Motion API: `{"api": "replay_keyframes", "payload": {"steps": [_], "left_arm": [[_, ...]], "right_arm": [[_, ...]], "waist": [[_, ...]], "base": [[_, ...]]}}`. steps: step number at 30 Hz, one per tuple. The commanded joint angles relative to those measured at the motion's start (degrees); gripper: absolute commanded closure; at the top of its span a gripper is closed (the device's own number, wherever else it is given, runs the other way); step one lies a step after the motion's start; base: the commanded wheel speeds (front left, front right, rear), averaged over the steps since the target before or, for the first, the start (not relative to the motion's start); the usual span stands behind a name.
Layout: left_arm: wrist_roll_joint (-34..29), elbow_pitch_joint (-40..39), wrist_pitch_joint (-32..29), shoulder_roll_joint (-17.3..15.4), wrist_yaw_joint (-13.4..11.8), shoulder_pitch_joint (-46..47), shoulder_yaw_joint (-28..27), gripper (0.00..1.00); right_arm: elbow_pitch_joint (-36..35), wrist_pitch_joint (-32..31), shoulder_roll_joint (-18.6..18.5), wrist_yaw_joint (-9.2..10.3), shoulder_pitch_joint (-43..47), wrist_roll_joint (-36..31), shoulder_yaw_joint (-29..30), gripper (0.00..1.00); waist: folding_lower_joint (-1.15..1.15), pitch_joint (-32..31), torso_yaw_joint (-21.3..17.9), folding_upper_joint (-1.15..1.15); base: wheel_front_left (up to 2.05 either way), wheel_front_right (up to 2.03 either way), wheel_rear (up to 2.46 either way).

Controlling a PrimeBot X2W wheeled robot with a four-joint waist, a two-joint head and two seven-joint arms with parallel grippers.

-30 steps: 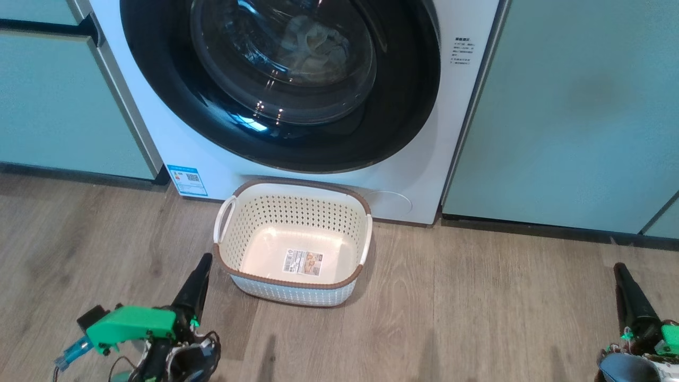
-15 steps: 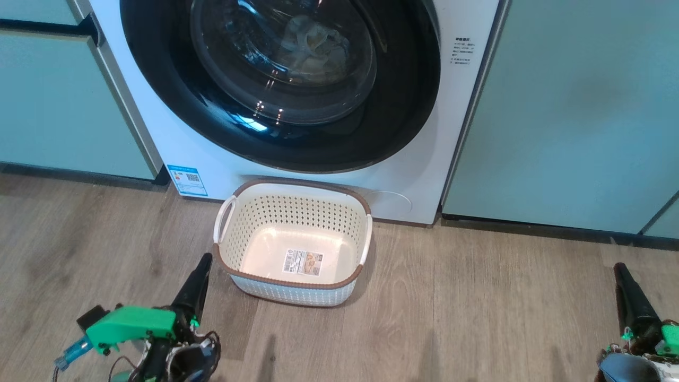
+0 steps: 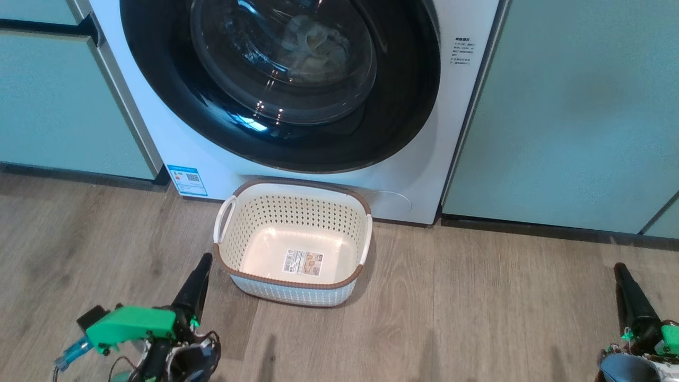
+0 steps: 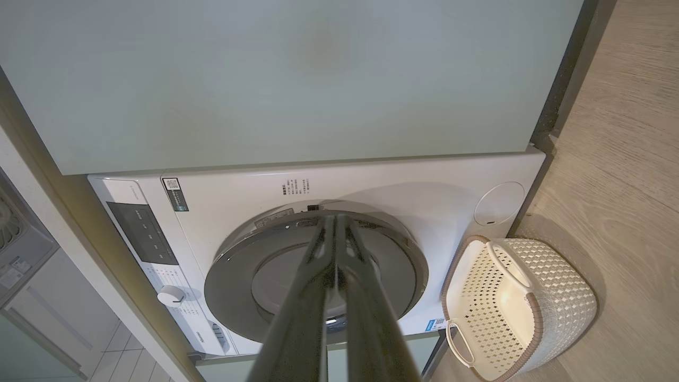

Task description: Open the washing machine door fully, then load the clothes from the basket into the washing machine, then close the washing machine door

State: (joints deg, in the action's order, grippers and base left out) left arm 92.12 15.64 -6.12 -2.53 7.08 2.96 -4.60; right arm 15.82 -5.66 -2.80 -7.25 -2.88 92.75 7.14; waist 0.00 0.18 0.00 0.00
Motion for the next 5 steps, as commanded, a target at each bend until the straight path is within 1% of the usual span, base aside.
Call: {"api": "replay_keyframes", "payload": {"steps": [1,5], "left_arm": [[0.02,-1.59,-0.39,-0.37,0.41,3.23,-1.96,1.00],[0.02,-1.59,-0.39,-0.37,0.41,3.23,-1.96,1.00]], "right_arm": [[-1.81,-0.59,-0.32,-0.24,-3.28,-0.35,-0.90,1.00],[-1.80,-0.61,-0.31,-0.24,-3.28,-0.37,-0.88,1.00]], "waist": [[0.00,0.00,0.00,0.00],[0.00,0.00,0.00,0.00]], "base": [[0.00,0.00,0.00],[0.00,0.00,0.00]]}}
